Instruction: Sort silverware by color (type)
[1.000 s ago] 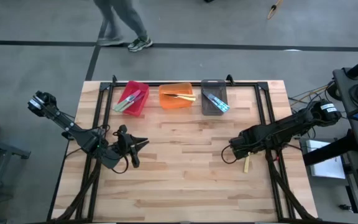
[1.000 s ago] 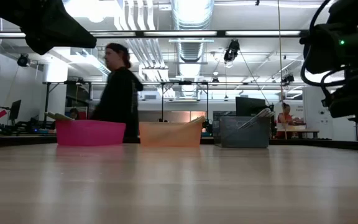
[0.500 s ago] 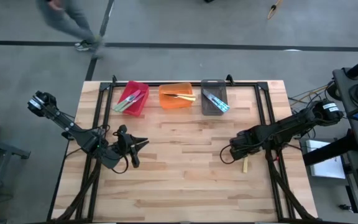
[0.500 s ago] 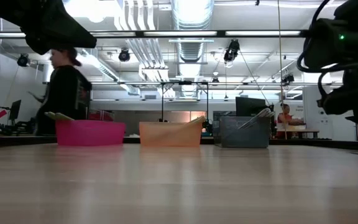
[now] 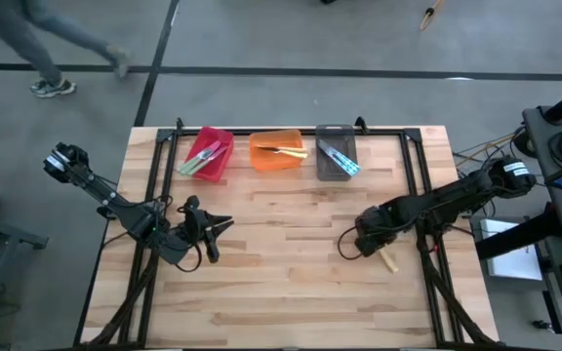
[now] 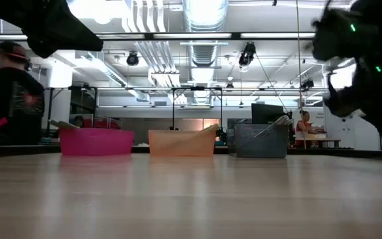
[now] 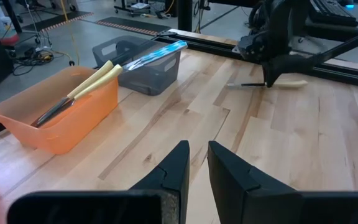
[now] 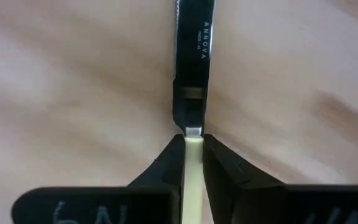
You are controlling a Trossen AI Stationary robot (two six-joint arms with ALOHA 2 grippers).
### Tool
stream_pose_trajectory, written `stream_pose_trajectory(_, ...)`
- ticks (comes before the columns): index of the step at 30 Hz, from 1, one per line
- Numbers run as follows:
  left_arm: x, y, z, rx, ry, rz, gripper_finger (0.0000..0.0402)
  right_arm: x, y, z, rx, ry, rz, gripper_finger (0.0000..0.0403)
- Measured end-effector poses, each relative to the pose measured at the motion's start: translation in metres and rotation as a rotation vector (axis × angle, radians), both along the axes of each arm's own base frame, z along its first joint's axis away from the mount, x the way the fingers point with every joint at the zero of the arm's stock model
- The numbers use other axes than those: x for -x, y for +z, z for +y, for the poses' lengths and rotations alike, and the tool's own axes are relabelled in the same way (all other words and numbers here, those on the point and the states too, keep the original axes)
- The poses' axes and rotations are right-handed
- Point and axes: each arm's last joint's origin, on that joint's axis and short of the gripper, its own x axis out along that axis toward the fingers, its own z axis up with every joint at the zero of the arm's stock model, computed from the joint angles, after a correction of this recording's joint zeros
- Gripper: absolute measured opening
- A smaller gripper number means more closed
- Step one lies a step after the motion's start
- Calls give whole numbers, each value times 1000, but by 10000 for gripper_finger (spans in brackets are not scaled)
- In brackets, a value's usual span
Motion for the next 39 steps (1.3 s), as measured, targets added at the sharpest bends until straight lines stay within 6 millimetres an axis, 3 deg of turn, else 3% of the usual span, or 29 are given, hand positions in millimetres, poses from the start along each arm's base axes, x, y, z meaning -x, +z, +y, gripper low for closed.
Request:
stream_pose_trajectory(5,0,0,0,0,2,-2,40,-19,15,4,-36,129,-185,27)
stream_pose_trajectory(12,-1,1,1,3,26,-25,40,-60,37,14,-75,383,-712,27)
stream_pose_trajectory(17,-2,3,0,12,28,-40,40,-80,56,14,116,509,-1034,27)
stream_pose_trajectory(21,-2,3,1,3,45,-46,40,-89,73,12,372,604,-1242,27)
stream_pose_trajectory(29,-4,6,0,24,53,-81,40,-102,108,12,813,663,-1635,27)
stream_pose_trajectory(32,-4,6,0,26,53,-83,40,-108,109,13,901,664,-1717,27)
stream_pose_trajectory(39,-4,6,0,24,53,-81,40,-125,89,16,978,644,-1777,27)
